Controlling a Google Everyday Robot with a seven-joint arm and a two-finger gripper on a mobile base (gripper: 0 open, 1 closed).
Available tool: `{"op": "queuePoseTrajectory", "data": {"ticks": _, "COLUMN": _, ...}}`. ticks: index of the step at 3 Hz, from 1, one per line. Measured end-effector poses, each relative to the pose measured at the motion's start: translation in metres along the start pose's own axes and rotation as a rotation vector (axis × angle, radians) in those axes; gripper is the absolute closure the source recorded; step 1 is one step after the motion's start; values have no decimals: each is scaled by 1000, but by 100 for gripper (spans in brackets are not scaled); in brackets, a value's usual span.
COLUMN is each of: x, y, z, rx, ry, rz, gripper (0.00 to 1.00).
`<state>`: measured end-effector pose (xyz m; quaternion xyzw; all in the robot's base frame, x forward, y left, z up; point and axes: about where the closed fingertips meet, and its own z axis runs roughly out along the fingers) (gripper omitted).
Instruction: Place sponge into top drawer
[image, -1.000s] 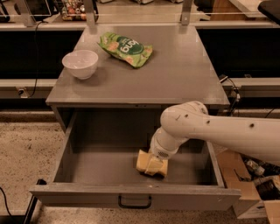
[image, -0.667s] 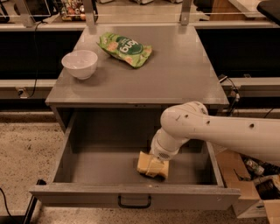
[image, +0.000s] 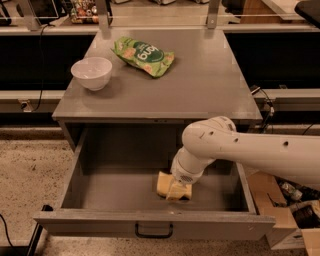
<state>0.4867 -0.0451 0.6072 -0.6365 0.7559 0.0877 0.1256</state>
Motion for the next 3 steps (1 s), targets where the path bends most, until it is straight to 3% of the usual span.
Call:
{"op": "queuePoseTrajectory", "data": {"ticks": 1, "x": 0, "y": 0, "z": 0, "rx": -1, "ry": 0, "rz": -1, "gripper": 0}}
{"op": "queuePoseTrajectory", "data": {"ticks": 2, "x": -11, "y": 6, "z": -17, "rx": 3, "ry": -1, "rz": -45, "gripper": 0}}
{"op": "queuePoseTrajectory", "data": {"ticks": 3, "x": -13, "y": 10, "z": -39, "rx": 32, "ry": -69, "rz": -76, "gripper": 0}}
